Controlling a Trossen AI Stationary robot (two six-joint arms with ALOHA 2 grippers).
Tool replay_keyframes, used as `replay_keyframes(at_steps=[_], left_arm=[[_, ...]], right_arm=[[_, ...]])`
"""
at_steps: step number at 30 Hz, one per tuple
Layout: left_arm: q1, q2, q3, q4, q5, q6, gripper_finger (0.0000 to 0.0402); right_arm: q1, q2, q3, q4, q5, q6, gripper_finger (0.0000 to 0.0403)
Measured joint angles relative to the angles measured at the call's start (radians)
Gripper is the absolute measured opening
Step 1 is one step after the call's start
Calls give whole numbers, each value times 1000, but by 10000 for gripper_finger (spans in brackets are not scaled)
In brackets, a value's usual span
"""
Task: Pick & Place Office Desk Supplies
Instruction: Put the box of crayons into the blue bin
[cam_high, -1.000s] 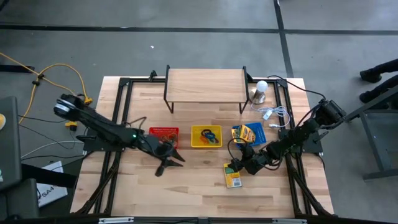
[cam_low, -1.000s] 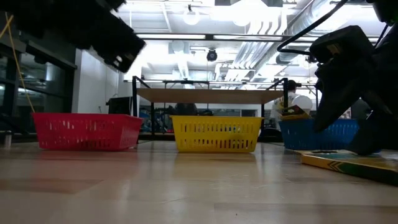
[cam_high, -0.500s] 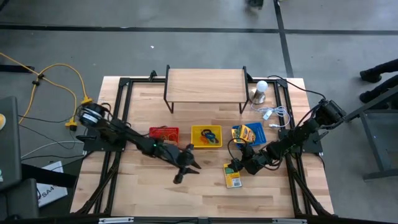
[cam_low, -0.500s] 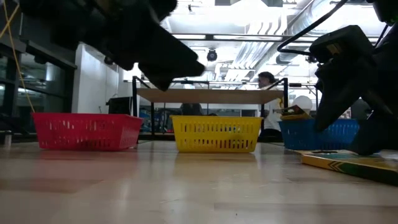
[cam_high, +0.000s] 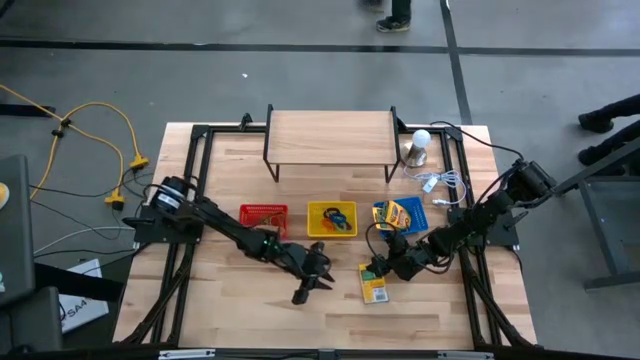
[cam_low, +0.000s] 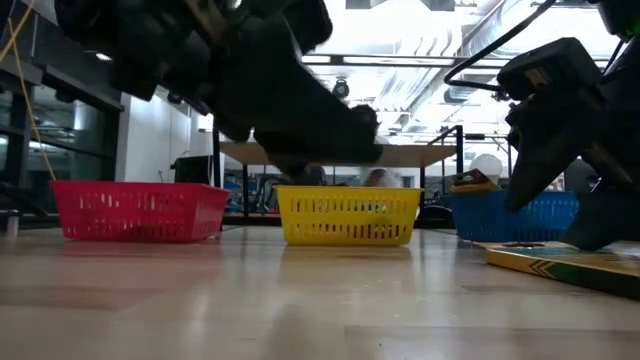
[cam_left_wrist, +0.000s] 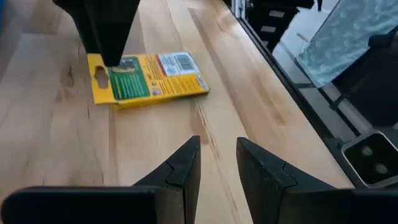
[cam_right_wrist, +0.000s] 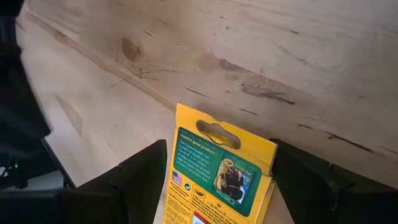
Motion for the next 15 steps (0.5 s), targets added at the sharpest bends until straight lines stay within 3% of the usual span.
replay_keyframes(at_steps=[7,15], left_arm=[[1,61,28,56,74,-28,100],[1,103,54,61,80,-28,100]], right_arm=[[0,0,2,-4,-11,0,271],[4,2,-1,56,-59,22,271]])
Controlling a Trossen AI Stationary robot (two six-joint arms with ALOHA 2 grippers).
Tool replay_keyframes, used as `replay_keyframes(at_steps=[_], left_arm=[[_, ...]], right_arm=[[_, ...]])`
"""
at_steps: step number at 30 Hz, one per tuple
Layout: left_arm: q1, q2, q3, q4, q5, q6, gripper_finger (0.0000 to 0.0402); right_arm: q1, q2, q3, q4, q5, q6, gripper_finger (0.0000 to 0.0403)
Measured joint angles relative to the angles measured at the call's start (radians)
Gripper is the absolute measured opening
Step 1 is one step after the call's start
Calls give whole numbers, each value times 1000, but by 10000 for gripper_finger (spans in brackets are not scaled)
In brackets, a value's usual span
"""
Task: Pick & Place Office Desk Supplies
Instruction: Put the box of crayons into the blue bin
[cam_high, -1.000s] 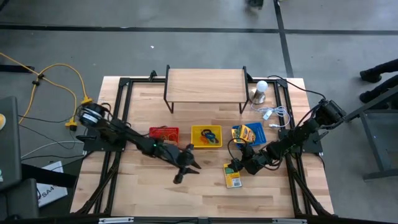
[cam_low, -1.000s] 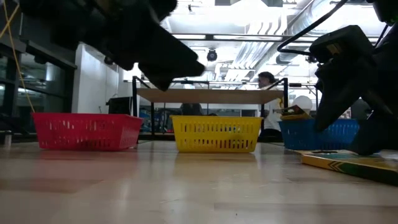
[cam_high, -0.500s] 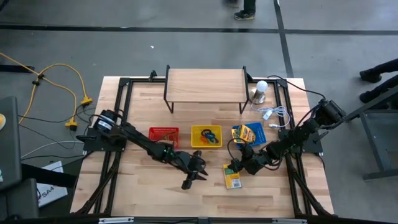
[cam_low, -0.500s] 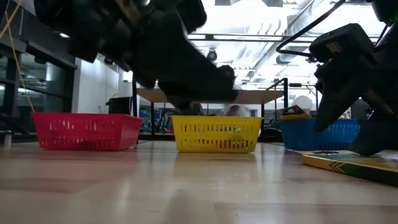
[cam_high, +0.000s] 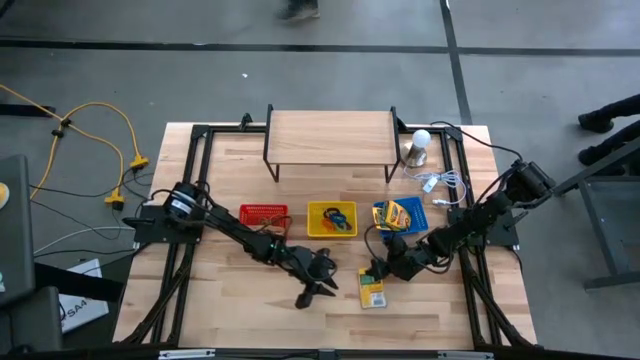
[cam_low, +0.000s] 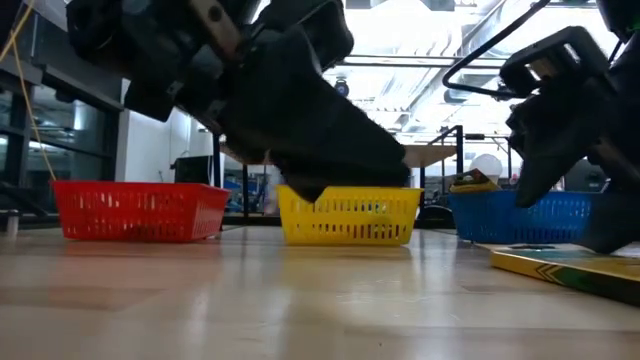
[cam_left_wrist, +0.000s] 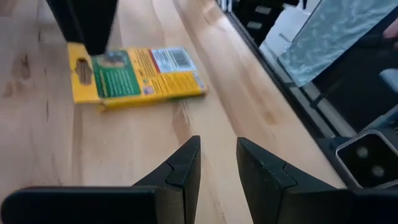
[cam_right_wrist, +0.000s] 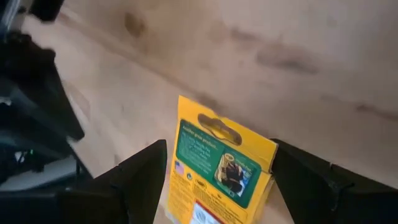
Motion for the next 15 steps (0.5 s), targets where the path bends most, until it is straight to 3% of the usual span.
replay_keyframes(at_steps=[15], left_arm=[[1,11,8,49,27,0,100]], right_arm=[[104,-1,2,6,-91,136,271]])
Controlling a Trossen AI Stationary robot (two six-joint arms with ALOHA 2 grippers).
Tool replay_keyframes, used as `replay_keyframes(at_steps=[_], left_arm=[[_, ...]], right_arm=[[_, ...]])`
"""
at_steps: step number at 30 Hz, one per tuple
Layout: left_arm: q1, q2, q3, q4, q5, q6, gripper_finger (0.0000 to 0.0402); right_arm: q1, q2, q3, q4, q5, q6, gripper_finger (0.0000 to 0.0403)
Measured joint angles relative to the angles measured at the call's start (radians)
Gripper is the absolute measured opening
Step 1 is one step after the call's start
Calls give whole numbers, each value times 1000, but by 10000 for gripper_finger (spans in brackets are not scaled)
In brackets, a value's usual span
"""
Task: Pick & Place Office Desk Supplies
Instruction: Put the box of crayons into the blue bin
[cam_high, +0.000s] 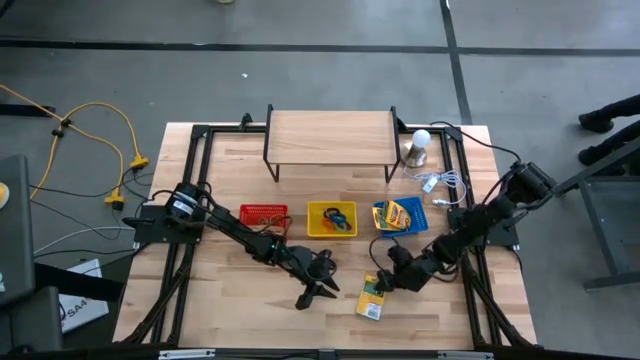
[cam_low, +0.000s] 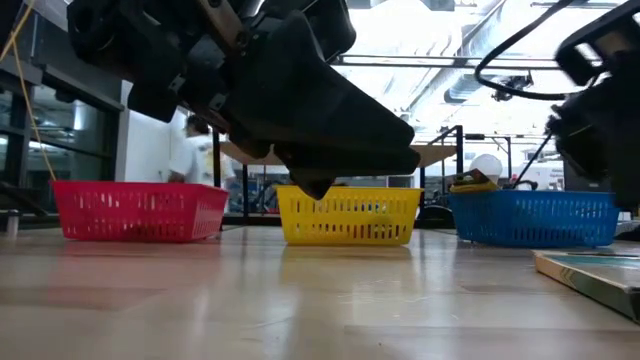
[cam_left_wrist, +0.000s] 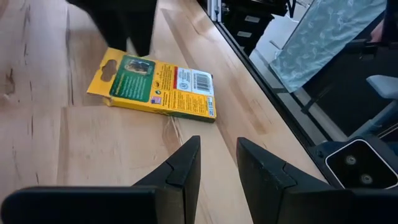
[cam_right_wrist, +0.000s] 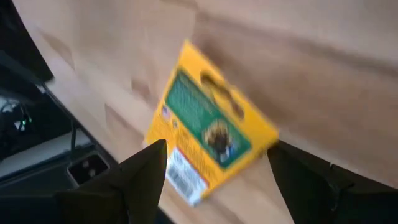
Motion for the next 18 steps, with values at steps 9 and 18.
replay_keyframes(at_steps=[9,18], left_arm=[[0,0,0,0,0,0,100],[0,0,1,-1,-2,1,100]], right_arm=[[79,0,-1,74,54,54,271],[78,-5,5,-132,104,72,244]])
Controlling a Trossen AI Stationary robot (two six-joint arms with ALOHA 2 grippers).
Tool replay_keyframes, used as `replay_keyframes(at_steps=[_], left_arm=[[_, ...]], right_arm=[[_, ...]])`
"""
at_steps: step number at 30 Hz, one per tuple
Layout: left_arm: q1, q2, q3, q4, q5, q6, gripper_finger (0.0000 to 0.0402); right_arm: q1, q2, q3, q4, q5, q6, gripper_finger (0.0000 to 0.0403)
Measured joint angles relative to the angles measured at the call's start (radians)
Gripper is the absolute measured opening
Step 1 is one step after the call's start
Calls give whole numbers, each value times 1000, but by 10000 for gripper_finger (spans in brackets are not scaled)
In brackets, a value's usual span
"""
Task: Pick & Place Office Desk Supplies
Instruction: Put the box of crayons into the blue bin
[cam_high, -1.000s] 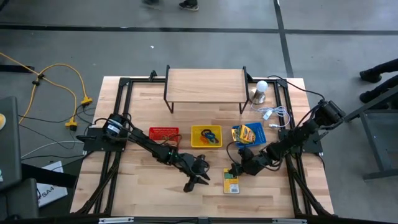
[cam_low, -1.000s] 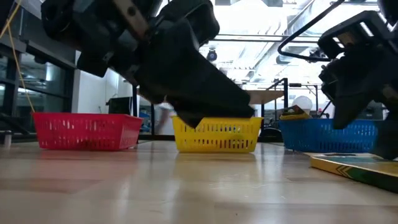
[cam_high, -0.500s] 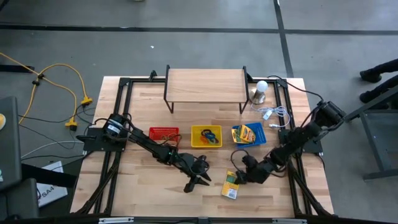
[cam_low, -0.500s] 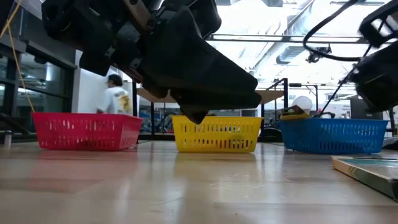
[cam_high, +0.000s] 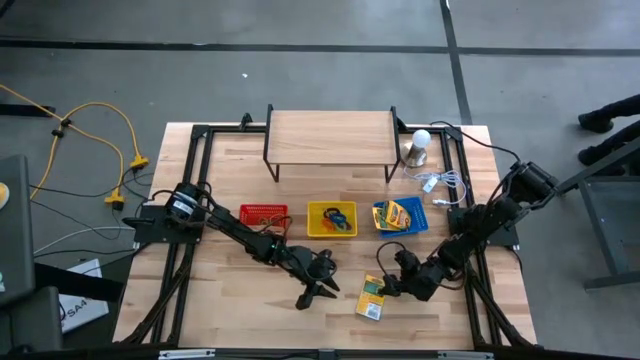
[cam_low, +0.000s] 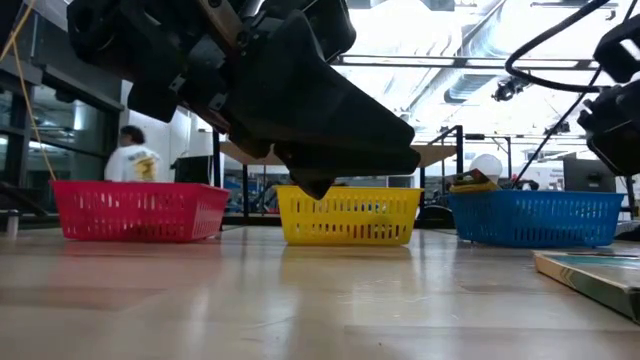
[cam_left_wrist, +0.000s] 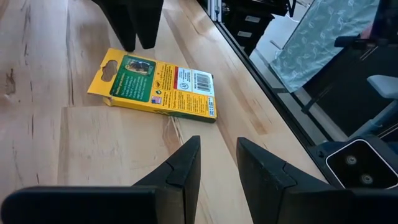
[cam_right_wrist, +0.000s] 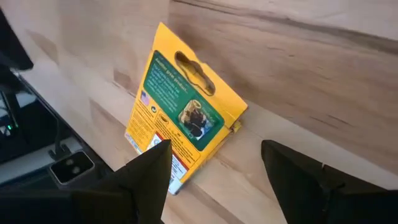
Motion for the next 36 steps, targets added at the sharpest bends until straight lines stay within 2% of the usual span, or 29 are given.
replay_keyframes(at_steps=[14,21,33,36], left_arm=[[0,0,0,0,-2,0,100],[0,0,0,0,-2,1,100],[0,0,0,0,1,1,100],[0,0,0,-1,1,1,100]], right_arm=[[-101,3,-5,32,23,-164,242],[-116,5,-8,113,-34,-190,243],[-116,5,-7,126,-99,-185,242],[-116,5,-7,125,-103,-182,229]])
